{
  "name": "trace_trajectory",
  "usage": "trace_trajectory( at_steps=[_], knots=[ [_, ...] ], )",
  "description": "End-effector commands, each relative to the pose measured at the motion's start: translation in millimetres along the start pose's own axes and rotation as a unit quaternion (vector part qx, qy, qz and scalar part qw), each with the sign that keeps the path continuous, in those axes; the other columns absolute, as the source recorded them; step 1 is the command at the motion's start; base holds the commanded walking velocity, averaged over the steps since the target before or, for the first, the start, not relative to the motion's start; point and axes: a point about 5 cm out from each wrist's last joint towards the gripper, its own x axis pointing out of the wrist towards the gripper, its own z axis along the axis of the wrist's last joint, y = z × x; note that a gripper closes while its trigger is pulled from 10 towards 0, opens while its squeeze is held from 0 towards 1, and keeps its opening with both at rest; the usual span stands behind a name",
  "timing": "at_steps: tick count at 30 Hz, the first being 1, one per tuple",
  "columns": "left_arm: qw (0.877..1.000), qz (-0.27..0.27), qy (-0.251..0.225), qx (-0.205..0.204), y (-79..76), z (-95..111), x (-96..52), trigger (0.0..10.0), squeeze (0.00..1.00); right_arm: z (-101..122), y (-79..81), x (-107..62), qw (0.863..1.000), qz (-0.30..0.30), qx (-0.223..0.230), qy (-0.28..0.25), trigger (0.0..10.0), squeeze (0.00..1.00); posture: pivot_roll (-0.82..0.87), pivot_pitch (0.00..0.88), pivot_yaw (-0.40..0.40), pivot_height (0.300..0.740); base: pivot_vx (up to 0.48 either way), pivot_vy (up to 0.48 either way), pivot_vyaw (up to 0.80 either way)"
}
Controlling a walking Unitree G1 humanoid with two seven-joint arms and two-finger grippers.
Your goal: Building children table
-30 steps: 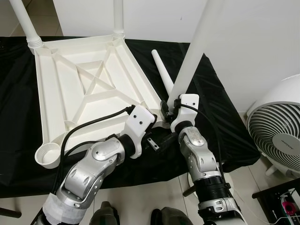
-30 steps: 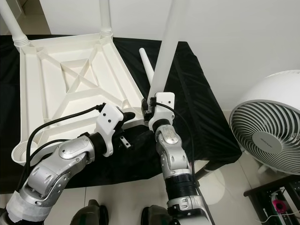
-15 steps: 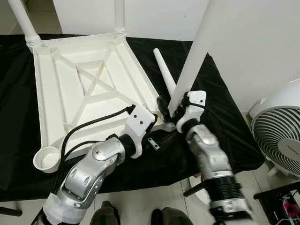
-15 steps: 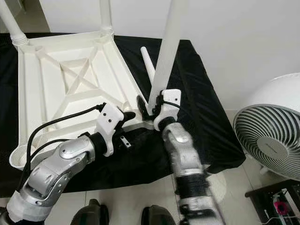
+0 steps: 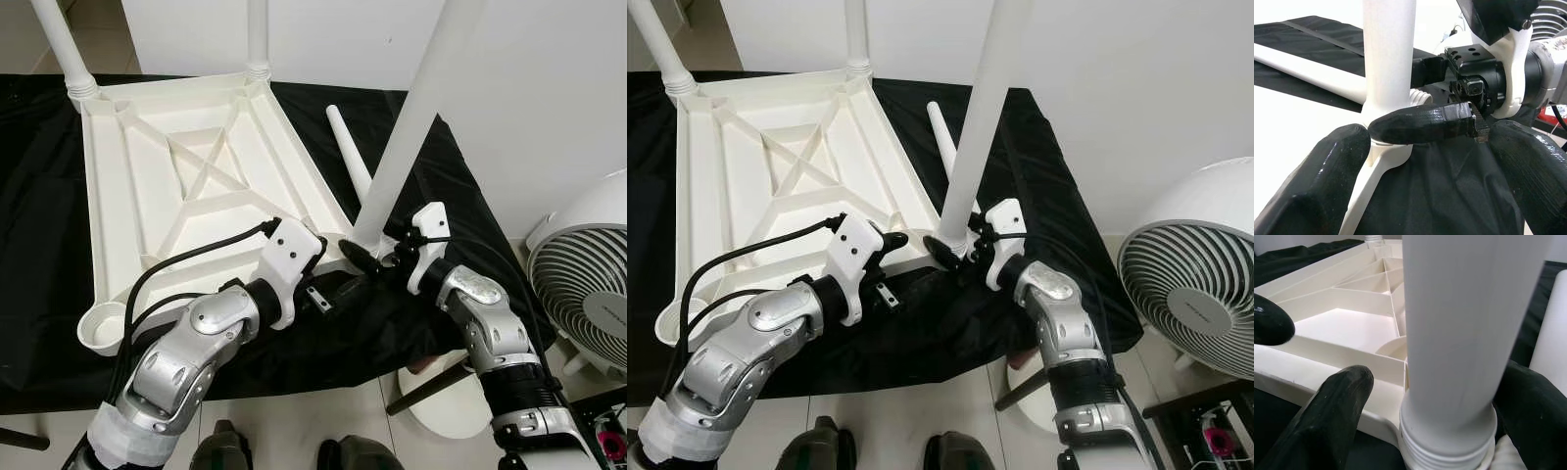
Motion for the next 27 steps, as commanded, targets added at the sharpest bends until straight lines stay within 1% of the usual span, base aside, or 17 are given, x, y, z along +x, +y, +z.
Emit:
trace_trajectory(
  at_steps=[1,6,10,11,12,13,24,25,26,27],
  knots=[
    [1.0,-0.001,0.003,0.002,2.3,-1.1,1.1,10.0,0.0,1.8,-5.7,2.5,1.0,0.013,-0.006,-0.002,10.0,0.0,0.0,0.024,-0.041,0.74,0.0,0.0,0.0],
    [1.0,-0.002,0.002,0.002,2.6,-0.4,1.7,10.0,0.0,0.6,-10.5,8.3,1.0,0.021,-0.009,0.002,10.0,0.0,0.0,0.025,-0.037,0.74,0.0,0.0,0.0],
    [1.0,-0.002,0.002,0.005,3.7,0.9,1.6,10.0,0.0,-0.7,-16.6,17.9,0.999,0.028,-0.021,0.014,10.0,0.0,0.01,0.028,-0.035,0.74,0.0,0.0,0.0],
    [1.0,-0.002,0.002,0.006,4.0,1.1,1.6,10.0,0.0,-2.0,-17.2,18.5,0.999,0.036,-0.022,0.018,4.9,0.0,0.01,0.03,-0.038,0.74,0.0,0.0,0.0],
    [1.0,-0.001,0.003,0.006,4.2,1.1,1.6,10.0,0.0,-3.0,-17.5,18.8,0.999,0.041,-0.023,0.021,4.9,0.0,0.01,0.03,-0.038,0.74,0.0,0.0,0.0],
    [1.0,0.0,0.002,0.006,4.4,1.2,1.3,10.0,0.0,-5.5,-17.5,18.2,0.998,0.046,-0.025,0.028,0.0,0.0,0.01,0.03,-0.041,0.74,0.0,0.0,0.0],
    [1.0,0.003,0.002,0.003,3.2,0.6,0.9,10.0,0.0,-12.6,-20.7,13.5,0.998,0.053,-0.024,0.038,0.0,0.0,0.01,0.032,-0.043,0.74,0.0,0.0,0.0],
    [1.0,0.002,0.001,0.003,2.9,0.6,1.2,10.0,0.0,-12.7,-20.6,13.6,0.998,0.05,-0.024,0.038,2.1,0.0,0.01,0.034,-0.043,0.74,0.0,0.0,0.0],
    [1.0,0.002,0.001,0.003,2.9,0.6,1.2,10.0,0.0,-12.7,-20.6,13.6,0.998,0.05,-0.024,0.038,2.1,0.0,0.01,0.034,-0.043,0.74,0.0,0.0,0.0],
    [1.0,0.001,0.001,0.002,2.8,0.8,1.5,10.0,0.0,-12.1,-21.0,14.5,0.998,0.037,-0.022,0.036,10.0,0.0,0.01,0.036,-0.044,0.74,0.0,0.0,0.0]
  ],
)
